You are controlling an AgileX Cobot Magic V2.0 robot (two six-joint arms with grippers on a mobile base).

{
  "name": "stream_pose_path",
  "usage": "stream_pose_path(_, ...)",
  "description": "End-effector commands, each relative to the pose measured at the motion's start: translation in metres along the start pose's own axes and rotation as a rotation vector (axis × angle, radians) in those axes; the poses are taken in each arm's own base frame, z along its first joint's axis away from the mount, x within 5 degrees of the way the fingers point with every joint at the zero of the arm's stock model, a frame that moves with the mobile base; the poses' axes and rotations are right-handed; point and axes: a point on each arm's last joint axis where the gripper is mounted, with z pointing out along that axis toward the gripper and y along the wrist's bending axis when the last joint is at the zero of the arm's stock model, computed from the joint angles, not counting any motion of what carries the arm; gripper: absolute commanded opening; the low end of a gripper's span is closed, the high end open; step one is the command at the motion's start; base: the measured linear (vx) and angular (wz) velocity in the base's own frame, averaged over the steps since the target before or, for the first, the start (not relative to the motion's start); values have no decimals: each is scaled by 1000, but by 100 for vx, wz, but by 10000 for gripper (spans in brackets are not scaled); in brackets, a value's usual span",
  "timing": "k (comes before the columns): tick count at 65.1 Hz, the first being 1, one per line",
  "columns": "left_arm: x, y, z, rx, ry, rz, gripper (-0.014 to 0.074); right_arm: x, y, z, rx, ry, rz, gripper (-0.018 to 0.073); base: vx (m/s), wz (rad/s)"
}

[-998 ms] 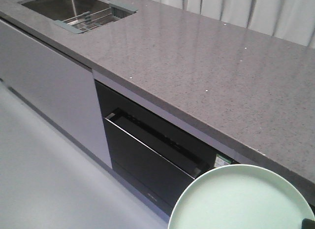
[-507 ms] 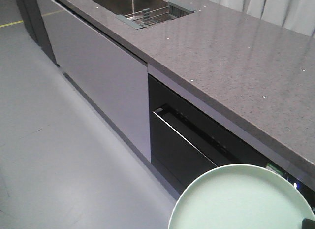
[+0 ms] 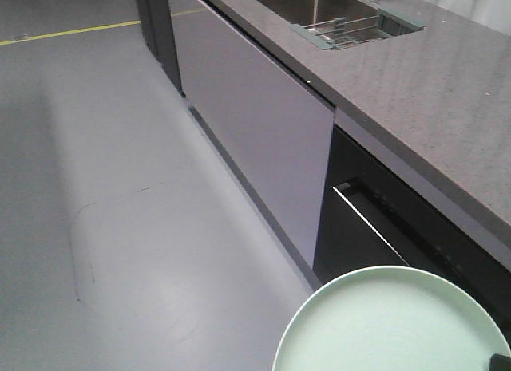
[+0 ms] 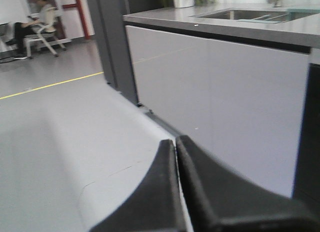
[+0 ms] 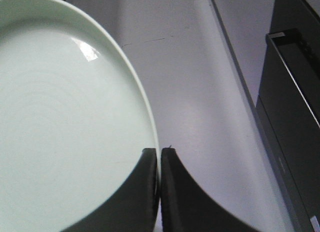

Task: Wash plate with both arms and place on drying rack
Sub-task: 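Drive the base away from the counter holding the plate in the right gripper, then drive along the aisle carrying the plate in the right gripper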

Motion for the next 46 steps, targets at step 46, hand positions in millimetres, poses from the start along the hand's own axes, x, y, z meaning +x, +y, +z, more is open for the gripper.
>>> stream_pose_path(46, -16, -1, -4, 3, -112, -8, -6, -11, 1, -3, 2, -75, 13, -4, 8, 42)
